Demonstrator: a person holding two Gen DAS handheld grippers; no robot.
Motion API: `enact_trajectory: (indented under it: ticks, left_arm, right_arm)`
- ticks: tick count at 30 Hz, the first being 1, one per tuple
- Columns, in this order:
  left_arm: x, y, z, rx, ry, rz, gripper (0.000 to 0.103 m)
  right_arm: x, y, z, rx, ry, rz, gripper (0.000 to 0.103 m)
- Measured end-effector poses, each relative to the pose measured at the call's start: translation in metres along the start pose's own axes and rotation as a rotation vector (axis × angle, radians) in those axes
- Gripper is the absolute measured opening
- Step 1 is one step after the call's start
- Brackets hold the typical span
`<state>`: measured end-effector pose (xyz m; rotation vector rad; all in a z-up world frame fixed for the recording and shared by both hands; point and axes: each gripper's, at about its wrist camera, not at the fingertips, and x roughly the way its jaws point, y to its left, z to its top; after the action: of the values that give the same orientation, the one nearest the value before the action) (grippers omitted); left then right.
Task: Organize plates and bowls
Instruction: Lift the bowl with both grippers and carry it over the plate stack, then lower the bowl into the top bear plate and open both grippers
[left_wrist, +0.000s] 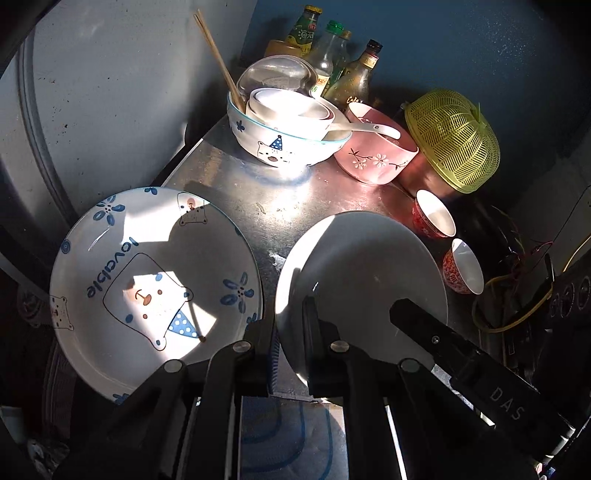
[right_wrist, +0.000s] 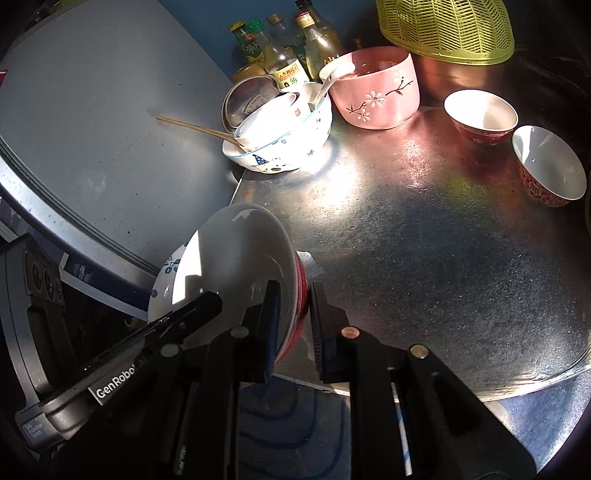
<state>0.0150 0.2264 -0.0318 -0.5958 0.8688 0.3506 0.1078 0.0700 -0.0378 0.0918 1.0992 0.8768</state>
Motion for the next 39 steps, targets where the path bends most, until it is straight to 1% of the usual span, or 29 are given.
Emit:
enact_trajectory:
  ticks: [15, 23, 28, 39]
  left_arm:
    - [-0.018, 0.064, 0.005, -0.115, -0.038, 0.073, 0.01]
    - [-0.019, 0.097, -0.001, -0.17, -0.019, 0.133, 0.009]
    - [-0.014, 0.107, -0.007, -0.189, 0.003, 0.153, 0.009]
    - [-0.005, 0.113, -0.009, -0.201, 0.027, 0.161, 0.01]
  right_arm:
    - [0.044, 0.055, 0.003, -0.107, 0.073, 0.063, 0.017]
    - [0.076, 0.076, -0.004, -0.144, 0.16, 0.085, 0.017]
    - [0.094, 0.08, -0.013, -0.15, 0.209, 0.079, 0.017]
    - [0.108, 0.079, -0.015, -0.154, 0.241, 0.071, 0.017]
